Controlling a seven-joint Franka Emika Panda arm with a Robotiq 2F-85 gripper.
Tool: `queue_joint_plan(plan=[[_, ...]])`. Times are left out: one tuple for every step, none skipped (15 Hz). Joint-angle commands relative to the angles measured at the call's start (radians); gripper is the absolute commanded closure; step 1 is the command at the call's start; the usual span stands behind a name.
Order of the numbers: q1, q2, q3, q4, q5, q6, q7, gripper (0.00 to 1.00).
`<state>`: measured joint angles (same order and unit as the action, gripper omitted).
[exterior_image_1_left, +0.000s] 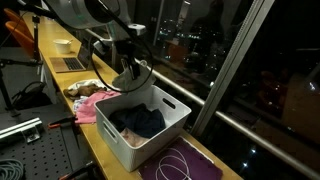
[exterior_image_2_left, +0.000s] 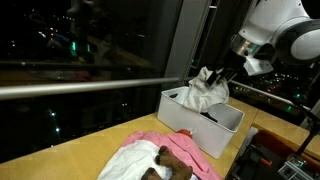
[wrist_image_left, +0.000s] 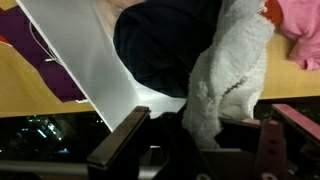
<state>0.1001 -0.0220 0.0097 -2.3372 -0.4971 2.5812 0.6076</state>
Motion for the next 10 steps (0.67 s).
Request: queue_joint_plan(plan=[[-0.049,-0.023,0.0,-0.002,0.029,-0.001,-0.075,1.0],[-0.057,-0.016,-0.001,0.007,0.034,-0.002,-0.09,1.0],[-0.064,-0.005,-0.001,0.015,0.038,-0.002,-0.104,1.0],[-0.07,0.006,0.0,0.023,0.043,-0.001,-0.118,1.0],[-0.074,0.02,0.001,0.031,0.047,0.001,-0.13,1.0],[-0.076,0.032,0.002,0.038,0.049,0.003,-0.141,1.0],[-0.076,0.044,0.002,0.043,0.052,0.005,-0.151,1.0],[-0.074,0.053,0.003,0.046,0.056,0.005,-0.158,1.0],[-0.071,0.058,0.004,0.045,0.06,0.004,-0.162,1.0],[-0.068,0.066,0.004,0.045,0.064,0.004,-0.169,0.75]])
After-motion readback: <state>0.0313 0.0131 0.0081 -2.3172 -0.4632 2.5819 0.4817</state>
